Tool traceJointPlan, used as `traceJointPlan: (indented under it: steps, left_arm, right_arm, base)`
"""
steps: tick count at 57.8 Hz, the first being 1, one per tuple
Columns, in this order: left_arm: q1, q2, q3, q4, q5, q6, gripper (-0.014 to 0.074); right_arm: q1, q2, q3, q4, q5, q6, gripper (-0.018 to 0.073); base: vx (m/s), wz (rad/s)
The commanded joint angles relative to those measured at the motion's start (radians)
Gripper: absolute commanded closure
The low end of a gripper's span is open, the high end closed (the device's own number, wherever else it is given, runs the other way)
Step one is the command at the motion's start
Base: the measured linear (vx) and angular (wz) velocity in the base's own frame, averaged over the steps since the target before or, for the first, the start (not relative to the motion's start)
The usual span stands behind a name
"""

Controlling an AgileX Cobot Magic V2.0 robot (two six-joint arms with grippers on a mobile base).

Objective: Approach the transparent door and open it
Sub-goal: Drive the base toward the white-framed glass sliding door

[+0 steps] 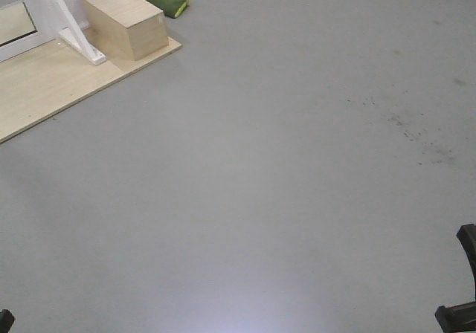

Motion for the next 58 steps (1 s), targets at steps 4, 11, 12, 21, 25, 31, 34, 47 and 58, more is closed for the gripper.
traceJointPlan:
  steps: [4,11,12,21,25,31,34,47,58]
  left_arm:
    - [-0.001,-0.012,0.023,-0.002,-0.078,-0.001,0.0594]
    - [-0.001,-0.012,0.023,-0.002,-0.077,-0.001,0.0594]
    - [-0.001,-0.012,0.023,-0.002,-0.077,-0.001,0.0594]
    - [-0.001,-0.012,0.023,-0.002,-0.077,-0.001,0.0594]
    - [-0.001,-0.012,0.023,-0.002,-0.077,-0.001,0.0594]
    - [-0.001,-0.012,0.023,-0.002,-0.077,-0.001,0.0594]
    - [-0.001,-0.012,0.023,-0.002,-0.077,-0.001,0.0594]
    - [-0.001,-0.012,0.023,-0.002,-0.077,-0.001,0.0594]
    - [-0.001,-0.012,0.023,-0.002,-0.077,-0.001,0.0594]
  right_arm:
    - [-0.006,-0.014,0.015,-0.005,-0.080,-0.002,0.0559]
    - [-0.006,-0.014,0.015,-0.005,-0.080,-0.002,0.0559]
    - [-0.006,-0.014,0.015,-0.005,-0.080,-0.002,0.0559]
    - [-0.006,-0.014,0.015,-0.005,-0.080,-0.002,0.0559]
    - [-0.006,-0.014,0.015,-0.005,-0.080,-0.002,0.0559]
    - [-0.006,-0.014,0.015,-0.005,-0.080,-0.002,0.0559]
    - [-0.006,-0.014,0.015,-0.005,-0.080,-0.002,0.0559]
    - [-0.006,-0.014,0.015,-0.005,-0.080,-0.002,0.0559]
    - [-0.006,-0.014,0.015,-0.005,-0.080,-0.002,0.0559]
  base:
    - [0.45,0.43]
    - [0.47,0.33]
    - [0.48,0.28]
    - [0.49,0.23]
    - [0.50,0.19]
    - [0.51,0.19]
    - [0.52,0.21]
    - [0.53,0.29]
    - [0.55,0.47]
